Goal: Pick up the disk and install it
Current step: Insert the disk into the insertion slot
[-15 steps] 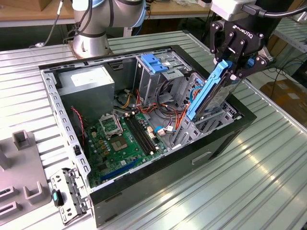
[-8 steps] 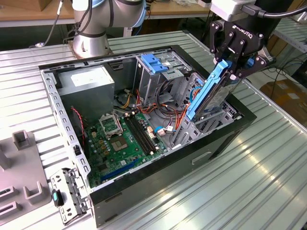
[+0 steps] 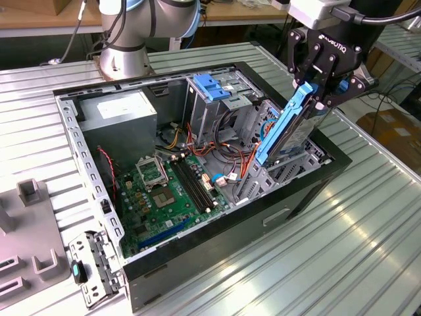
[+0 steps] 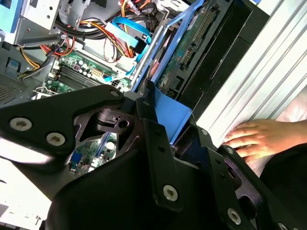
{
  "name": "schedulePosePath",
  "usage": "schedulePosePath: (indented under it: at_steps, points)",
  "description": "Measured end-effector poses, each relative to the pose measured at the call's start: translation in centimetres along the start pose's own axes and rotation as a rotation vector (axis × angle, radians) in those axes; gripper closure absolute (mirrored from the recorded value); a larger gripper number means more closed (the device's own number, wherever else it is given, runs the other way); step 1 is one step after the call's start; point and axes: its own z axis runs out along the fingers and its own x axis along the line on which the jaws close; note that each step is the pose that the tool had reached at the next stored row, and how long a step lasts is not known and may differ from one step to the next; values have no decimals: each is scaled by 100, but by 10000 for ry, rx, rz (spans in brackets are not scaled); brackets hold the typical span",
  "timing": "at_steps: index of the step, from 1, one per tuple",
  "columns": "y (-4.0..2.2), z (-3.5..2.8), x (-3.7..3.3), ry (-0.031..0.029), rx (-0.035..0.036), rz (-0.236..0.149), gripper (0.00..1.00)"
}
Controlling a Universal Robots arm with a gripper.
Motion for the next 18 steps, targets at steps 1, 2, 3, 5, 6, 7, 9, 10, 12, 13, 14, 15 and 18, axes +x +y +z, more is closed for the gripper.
schedulePosePath:
  at_steps: [1,2,3,5,6,7,9,10,12,13,14,15,18]
  points:
    - [-2,-12,0,0,0,0,63]
    - [-4,-27,-1,2,0,-1,63]
    - [-6,-44,-1,0,6,0,63]
    - [-7,-57,-1,-1,36,1,63]
    - [-9,-70,-1,-1,71,1,63]
    - [-11,-82,-1,-3,111,0,63]
    - [-9,-95,-1,-2,177,0,63]
    - [-5,-111,-1,-5,270,-1,63]
    - [6,-121,-1,-7,370,-1,63]
    - [24,-124,-1,-10,439,-1,63]
    - [37,-126,0,-9,467,-1,63]
    - [54,-129,0,-9,485,0,63]
    - [72,-132,0,-9,489,-2,63]
